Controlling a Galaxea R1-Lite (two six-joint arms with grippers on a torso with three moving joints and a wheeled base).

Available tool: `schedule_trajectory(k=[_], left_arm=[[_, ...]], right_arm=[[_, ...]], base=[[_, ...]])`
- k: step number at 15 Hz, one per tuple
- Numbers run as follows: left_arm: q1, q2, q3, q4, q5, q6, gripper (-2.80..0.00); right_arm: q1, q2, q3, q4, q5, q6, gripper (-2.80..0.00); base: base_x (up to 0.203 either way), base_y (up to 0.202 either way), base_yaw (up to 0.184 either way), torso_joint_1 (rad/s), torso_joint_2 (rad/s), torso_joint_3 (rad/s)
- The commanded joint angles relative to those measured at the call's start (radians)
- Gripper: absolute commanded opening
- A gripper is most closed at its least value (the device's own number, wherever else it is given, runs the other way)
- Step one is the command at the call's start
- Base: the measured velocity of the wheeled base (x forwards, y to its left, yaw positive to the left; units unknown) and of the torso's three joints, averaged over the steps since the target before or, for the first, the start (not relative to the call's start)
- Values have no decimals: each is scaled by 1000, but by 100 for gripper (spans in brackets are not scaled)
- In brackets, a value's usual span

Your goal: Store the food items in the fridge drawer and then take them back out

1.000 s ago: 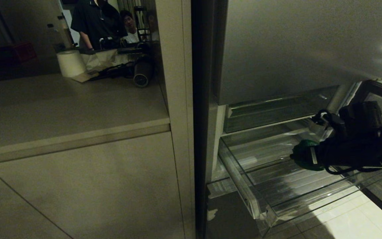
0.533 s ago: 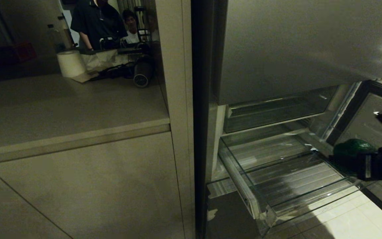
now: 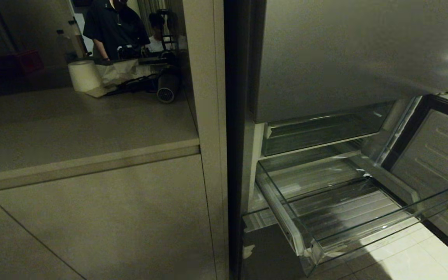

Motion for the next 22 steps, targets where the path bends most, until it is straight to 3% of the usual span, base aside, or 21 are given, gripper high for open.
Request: schedule_trajectory(k=[1, 5, 15, 22], left_arm=[[0, 0, 0, 1, 0, 0, -280], [0, 0, 0, 1, 0, 0, -280], [0, 0, 0, 1, 0, 0, -280], [0, 0, 0, 1, 0, 0, -280]], right_arm=[[-2, -257, 147, -3, -2, -15, -280], [-4, -462, 257, 3, 49, -26, -280], [-5, -458, 275, 8, 51, 48, -280], [-5, -458, 275, 8, 51, 60, -280]], base=[[0, 0, 0, 0, 0, 0], [0, 0, 0, 0, 0, 0], [0, 0, 0, 0, 0, 0], [-1, 7, -160, 2, 2, 0]])
